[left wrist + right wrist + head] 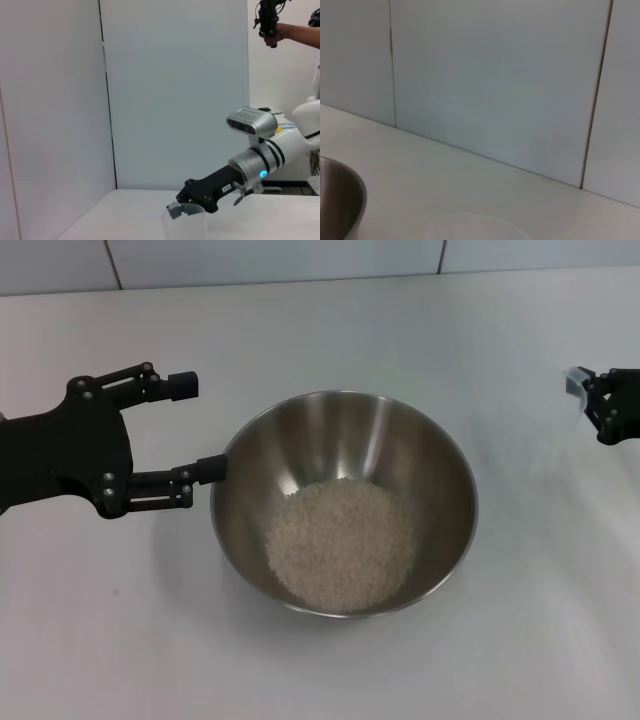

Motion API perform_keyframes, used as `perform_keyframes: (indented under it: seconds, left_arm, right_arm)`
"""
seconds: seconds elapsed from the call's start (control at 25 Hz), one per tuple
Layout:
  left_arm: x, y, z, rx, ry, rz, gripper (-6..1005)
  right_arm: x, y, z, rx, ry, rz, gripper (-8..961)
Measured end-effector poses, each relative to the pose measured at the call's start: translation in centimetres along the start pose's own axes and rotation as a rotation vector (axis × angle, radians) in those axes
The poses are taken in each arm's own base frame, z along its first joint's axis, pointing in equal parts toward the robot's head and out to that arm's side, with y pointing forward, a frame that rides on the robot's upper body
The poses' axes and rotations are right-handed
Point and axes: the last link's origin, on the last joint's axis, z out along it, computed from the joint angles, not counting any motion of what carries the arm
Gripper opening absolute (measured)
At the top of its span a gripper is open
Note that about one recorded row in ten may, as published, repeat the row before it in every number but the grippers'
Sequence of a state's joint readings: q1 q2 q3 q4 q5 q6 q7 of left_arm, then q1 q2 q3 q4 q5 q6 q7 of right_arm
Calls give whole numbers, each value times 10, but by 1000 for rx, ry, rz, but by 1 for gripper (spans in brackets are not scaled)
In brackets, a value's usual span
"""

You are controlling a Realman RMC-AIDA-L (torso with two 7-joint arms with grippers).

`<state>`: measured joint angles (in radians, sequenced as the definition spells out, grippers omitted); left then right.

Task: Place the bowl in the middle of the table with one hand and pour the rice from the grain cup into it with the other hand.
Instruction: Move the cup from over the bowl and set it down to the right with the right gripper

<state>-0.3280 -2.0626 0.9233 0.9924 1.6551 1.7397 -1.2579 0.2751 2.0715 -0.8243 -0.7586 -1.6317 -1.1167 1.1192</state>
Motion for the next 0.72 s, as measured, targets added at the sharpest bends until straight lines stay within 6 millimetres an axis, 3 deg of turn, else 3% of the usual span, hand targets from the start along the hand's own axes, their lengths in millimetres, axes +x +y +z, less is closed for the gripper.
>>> perform_keyframes:
  seconds: [0.6, 0.72]
  left_arm:
    - [3, -2, 5, -8, 4, 9, 841]
    - [3, -2, 6, -9, 4, 9, 841]
  right_arm:
    - [8, 0, 9, 6, 61, -15, 27]
    - [9, 1, 10, 1, 72, -22, 110]
